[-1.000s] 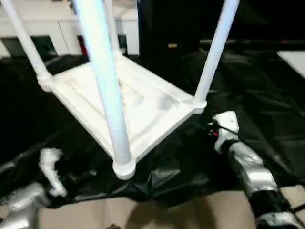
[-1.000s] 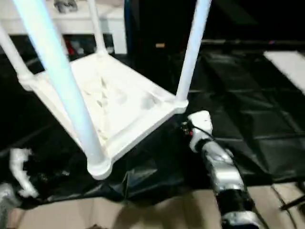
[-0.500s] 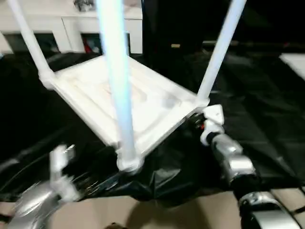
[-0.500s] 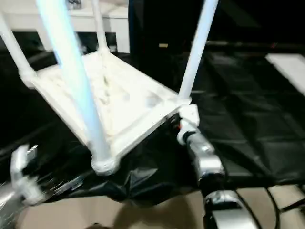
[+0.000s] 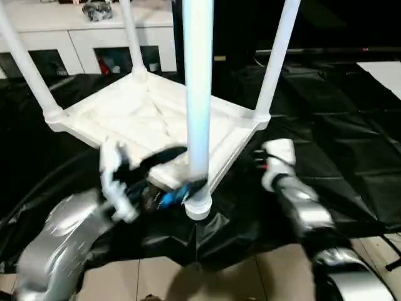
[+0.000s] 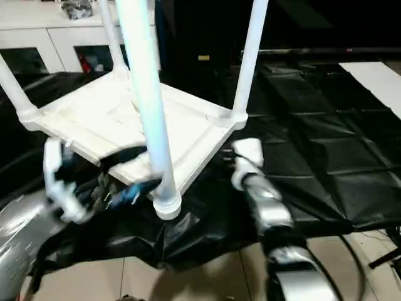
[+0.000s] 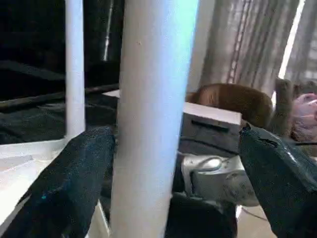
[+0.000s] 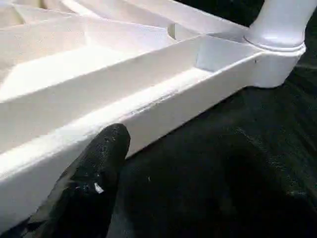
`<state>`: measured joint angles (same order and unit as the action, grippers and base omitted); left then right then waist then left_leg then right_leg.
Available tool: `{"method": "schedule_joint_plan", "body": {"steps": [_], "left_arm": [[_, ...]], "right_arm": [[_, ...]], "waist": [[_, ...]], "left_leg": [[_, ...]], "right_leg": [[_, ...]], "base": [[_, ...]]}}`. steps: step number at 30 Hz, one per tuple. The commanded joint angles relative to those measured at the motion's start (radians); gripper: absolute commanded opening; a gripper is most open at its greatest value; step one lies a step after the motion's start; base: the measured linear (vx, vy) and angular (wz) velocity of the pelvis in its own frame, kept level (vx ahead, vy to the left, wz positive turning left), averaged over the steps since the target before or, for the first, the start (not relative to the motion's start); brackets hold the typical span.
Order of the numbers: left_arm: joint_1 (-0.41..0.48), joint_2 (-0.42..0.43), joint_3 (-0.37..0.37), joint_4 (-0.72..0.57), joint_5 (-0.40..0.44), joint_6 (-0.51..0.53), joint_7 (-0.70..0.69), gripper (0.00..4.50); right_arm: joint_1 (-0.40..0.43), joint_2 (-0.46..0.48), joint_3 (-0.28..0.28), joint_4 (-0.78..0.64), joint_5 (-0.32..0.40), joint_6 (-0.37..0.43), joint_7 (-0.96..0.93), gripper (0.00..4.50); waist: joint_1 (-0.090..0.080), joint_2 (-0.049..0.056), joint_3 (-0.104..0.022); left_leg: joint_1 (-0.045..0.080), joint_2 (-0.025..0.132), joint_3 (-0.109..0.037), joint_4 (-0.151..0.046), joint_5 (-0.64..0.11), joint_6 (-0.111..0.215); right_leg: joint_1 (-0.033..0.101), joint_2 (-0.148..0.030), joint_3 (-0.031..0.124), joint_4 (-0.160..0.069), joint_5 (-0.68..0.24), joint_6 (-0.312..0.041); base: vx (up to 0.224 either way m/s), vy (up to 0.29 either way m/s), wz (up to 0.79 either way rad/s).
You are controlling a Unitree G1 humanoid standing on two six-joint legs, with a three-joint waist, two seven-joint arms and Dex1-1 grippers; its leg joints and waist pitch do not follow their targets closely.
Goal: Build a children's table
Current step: Rotate table base
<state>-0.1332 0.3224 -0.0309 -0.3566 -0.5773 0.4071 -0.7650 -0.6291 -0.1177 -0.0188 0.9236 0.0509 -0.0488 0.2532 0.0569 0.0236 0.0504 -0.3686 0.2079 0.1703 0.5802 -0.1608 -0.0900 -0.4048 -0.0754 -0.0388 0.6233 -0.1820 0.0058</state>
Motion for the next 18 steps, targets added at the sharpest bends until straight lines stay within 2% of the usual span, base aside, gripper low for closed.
{"method": "schedule_joint_plan", "body": {"steps": [1,2,3,4,5,6,9,10,12,13,14,16,18], "left_arm": [[-0.013,-0.013,-0.019,0.032,0.021,0.008,0.020,4.49],[-0.024,-0.024,-0.021,0.047,0.030,0.014,0.028,4.49],[-0.045,-0.043,-0.028,0.071,0.033,0.016,0.032,4.49],[-0.045,-0.043,-0.028,0.071,0.033,0.016,0.032,4.49],[-0.060,-0.055,-0.033,0.087,0.037,0.017,0.036,4.49],[-0.084,-0.070,-0.049,0.098,0.030,0.020,0.028,4.49],[-0.120,-0.093,-0.082,0.112,0.028,0.014,0.011,4.49],[-0.146,-0.117,-0.120,0.129,0.029,0.009,0.005,4.49],[-0.148,-0.118,-0.122,0.130,0.030,0.009,0.005,4.49],[-0.154,-0.126,-0.132,0.135,0.031,0.008,0.005,4.49],[-0.159,-0.142,-0.158,0.143,0.038,0.007,-0.002,4.49],[-0.167,-0.184,-0.216,0.156,0.051,0.004,-0.019,4.49],[-0.170,-0.192,-0.229,0.162,0.065,-0.006,-0.018,4.49]], "right_arm": [[-0.030,-0.002,0.002,0.009,-0.004,-0.014,0.008,3.18],[-0.039,-0.003,-0.001,0.015,-0.002,-0.015,0.009,3.18],[-0.050,-0.003,-0.009,0.027,0.003,-0.018,0.012,3.18],[-0.050,-0.003,-0.009,0.027,0.003,-0.018,0.012,3.18],[-0.058,-0.003,-0.015,0.036,0.008,-0.018,0.014,3.18],[-0.068,-0.002,-0.014,0.053,0.005,-0.023,0.016,3.18],[-0.082,0.005,-0.010,0.076,0.002,-0.030,0.028,3.18],[-0.097,0.017,-0.004,0.098,-0.001,-0.040,0.044,3.18],[-0.098,0.017,-0.003,0.099,-0.002,-0.041,0.046,3.18],[-0.101,0.021,-0.002,0.104,-0.003,-0.044,0.052,3.18],[-0.104,0.032,0.002,0.112,-0.005,-0.047,0.061,3.18],[-0.108,0.067,0.005,0.126,-0.001,-0.045,0.075,3.18],[-0.111,0.077,0.005,0.132,0.001,-0.046,0.076,3.18]], "waist": [[-0.001,0.002,-0.058],[-0.004,-0.009,-0.059],[-0.002,-0.005,-0.060],[-0.002,-0.010,-0.061],[-0.001,-0.010,-0.061],[0.001,-0.017,-0.062],[0.004,-0.013,-0.063],[0.005,-0.005,-0.064],[0.005,-0.009,-0.064],[0.004,-0.006,-0.065],[0.004,0.002,-0.068],[0.004,0.007,-0.068],[0.004,0.005,-0.069]], "left_leg": [[0.009,0.001,0.005,-0.062,-0.357,-0.021],[0.004,0.002,0.005,-0.062,-0.346,-0.019],[0.004,0.002,0.004,-0.063,-0.340,-0.018],[0.007,0.001,0.006,-0.060,-0.333,-0.014],[0.005,0.002,0.007,-0.059,-0.319,-0.010],[0.003,0.002,0.007,-0.060,-0.308,-0.007],[0.004,0.003,0.007,-0.059,-0.291,-0.002],[0.005,0.003,0.008,-0.057,-0.292,-0.003],[0.002,0.003,0.007,-0.057,-0.293,0.001],[0.001,0.004,0.006,-0.057,-0.287,0.002],[0.002,0.005,0.006,-0.055,-0.279,0.002],[0.002,0.005,0.007,-0.054,-0.267,0.009],[0.003,0.006,0.006,-0.055,-0.271,0.012]], "right_leg": [[0.034,-0.030,0.025,-0.087,-0.337,-0.154],[0.038,-0.031,0.025,-0.087,-0.332,-0.150],[0.038,-0.032,0.025,-0.084,-0.328,-0.150],[0.035,-0.032,0.026,-0.085,-0.326,-0.151],[0.037,-0.033,0.027,-0.085,-0.309,-0.155],[0.039,-0.034,0.026,-0.084,-0.296,-0.157],[0.039,-0.035,0.026,-0.080,-0.271,-0.170],[0.037,-0.035,0.026,-0.079,-0.255,-0.179],[0.040,-0.035,0.025,-0.077,-0.238,-0.187],[0.041,-0.035,0.025,-0.076,-0.221,-0.191],[0.042,-0.035,0.024,-0.074,-0.190,-0.203],[0.044,-0.034,0.024,-0.071,-0.144,-0.220],[0.046,-0.034,0.023,-0.071,-0.136,-0.229]], "base": [[0.000,0.000,0.00],[0.000,0.000,0.00],[0.000,0.000,0.00],[0.000,0.000,0.00],[0.000,0.000,0.00],[0.000,0.000,0.00],[0.000,0.000,0.00],[0.000,0.000,0.00],[0.000,0.000,0.00],[0.000,0.000,0.00],[0.000,0.000,0.00],[0.000,0.000,0.00],[0.000,0.000,0.00]]}}
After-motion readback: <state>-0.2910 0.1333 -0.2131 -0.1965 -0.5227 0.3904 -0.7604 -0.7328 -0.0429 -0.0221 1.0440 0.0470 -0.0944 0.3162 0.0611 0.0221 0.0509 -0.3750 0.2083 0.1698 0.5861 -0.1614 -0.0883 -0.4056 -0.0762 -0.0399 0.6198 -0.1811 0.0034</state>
